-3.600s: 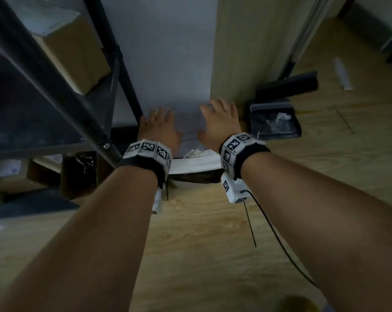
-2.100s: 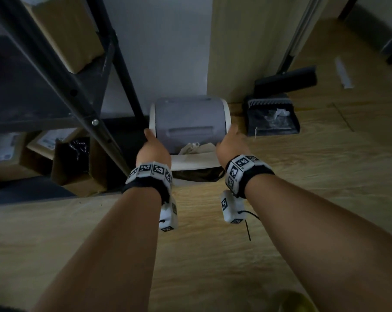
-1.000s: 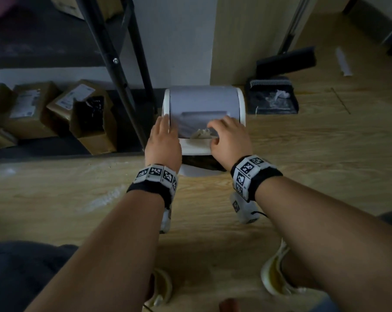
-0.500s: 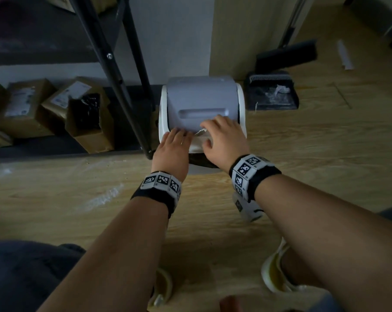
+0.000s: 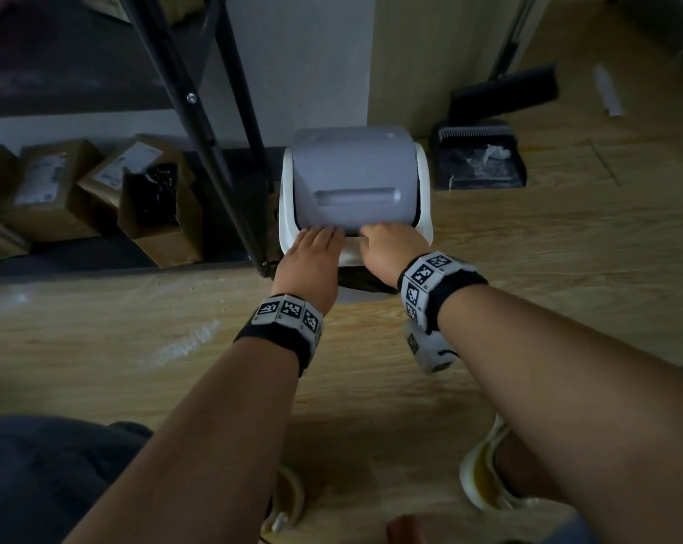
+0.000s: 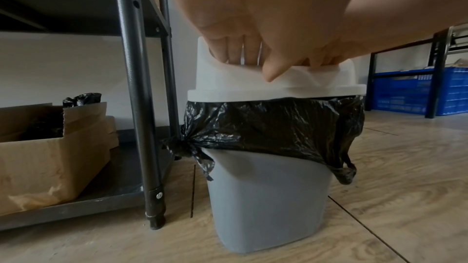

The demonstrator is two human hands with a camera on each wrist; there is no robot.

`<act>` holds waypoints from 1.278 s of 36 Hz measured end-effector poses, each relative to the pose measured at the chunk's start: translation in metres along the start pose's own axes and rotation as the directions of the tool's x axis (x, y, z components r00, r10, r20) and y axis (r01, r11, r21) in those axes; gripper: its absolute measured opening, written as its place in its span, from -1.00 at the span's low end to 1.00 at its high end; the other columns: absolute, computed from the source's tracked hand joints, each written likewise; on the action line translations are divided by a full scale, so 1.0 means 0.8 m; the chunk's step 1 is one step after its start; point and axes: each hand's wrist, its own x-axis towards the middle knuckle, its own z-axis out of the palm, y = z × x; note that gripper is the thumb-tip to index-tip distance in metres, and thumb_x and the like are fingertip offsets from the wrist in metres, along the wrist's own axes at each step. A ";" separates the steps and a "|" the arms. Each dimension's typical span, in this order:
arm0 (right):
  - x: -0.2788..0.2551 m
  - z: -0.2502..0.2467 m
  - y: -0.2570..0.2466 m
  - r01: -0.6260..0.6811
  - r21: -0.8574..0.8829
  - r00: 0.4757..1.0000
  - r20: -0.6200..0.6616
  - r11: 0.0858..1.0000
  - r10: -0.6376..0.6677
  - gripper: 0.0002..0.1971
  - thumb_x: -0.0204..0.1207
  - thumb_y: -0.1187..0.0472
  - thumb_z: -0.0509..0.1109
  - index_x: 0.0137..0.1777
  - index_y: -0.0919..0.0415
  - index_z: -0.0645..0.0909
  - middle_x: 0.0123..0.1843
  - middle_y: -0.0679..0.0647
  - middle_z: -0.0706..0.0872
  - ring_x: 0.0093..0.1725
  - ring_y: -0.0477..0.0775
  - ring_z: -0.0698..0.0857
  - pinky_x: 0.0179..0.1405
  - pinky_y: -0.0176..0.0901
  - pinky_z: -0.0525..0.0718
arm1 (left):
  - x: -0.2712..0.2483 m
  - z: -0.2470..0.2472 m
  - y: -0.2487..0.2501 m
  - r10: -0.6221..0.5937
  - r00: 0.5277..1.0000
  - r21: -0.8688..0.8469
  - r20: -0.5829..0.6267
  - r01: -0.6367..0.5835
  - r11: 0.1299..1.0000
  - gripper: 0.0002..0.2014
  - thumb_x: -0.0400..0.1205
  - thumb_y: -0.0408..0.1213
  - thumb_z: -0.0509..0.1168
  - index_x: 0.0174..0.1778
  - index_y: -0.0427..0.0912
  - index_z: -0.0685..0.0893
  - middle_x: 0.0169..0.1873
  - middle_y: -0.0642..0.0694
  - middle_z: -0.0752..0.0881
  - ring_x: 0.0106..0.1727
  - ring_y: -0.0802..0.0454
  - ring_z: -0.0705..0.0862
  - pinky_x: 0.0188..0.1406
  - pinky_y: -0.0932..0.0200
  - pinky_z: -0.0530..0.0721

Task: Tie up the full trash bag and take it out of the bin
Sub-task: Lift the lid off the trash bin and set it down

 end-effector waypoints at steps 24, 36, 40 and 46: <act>-0.010 -0.029 0.046 -0.364 0.333 0.852 -0.260 0.870 0.455 -0.52 0.57 0.22 0.28 0.49 0.22 0.33 0.40 0.24 0.49 0.33 0.26 0.55 0.25 0.10 0.61 | 0.032 -0.035 0.001 -0.549 0.835 -0.273 -0.042 0.519 0.810 -0.51 0.67 -0.44 0.14 0.54 -0.24 0.25 0.48 -0.24 0.34 0.46 -0.20 0.44 0.30 -0.04 0.59; 0.009 -0.019 0.062 -0.511 0.477 0.841 0.103 0.716 0.531 -0.64 0.61 0.09 0.21 0.32 0.28 0.49 0.02 0.18 0.64 -0.11 0.15 0.59 -0.26 -0.14 0.47 | 0.067 -0.013 -0.024 -0.698 0.681 -0.325 0.220 0.726 0.606 -0.59 0.73 -0.20 0.08 0.41 -0.40 0.42 0.36 -0.37 0.53 0.36 -0.34 0.54 0.32 -0.11 0.51; 0.010 -0.020 0.066 -0.506 0.540 0.838 0.124 0.673 0.531 -0.62 0.57 0.11 0.26 0.35 0.22 0.51 -0.03 0.10 0.62 -0.11 0.12 0.61 -0.33 -0.19 0.47 | 0.072 -0.006 -0.035 -0.691 0.638 -0.370 0.341 0.766 0.525 -0.58 0.69 -0.20 0.12 0.34 -0.44 0.54 0.27 -0.39 0.64 0.30 -0.35 0.61 0.23 -0.07 0.58; 0.011 -0.022 0.064 -0.504 0.624 0.823 0.136 0.598 0.552 -0.75 0.54 0.18 0.27 0.20 0.12 0.58 -0.16 0.04 0.61 -0.11 0.11 0.61 -0.24 -0.16 0.50 | 0.079 -0.006 -0.043 -0.656 0.645 -0.404 0.392 0.762 0.507 -0.65 0.67 -0.33 0.14 0.28 -0.48 0.58 0.24 -0.42 0.66 0.27 -0.36 0.63 0.13 -0.05 0.61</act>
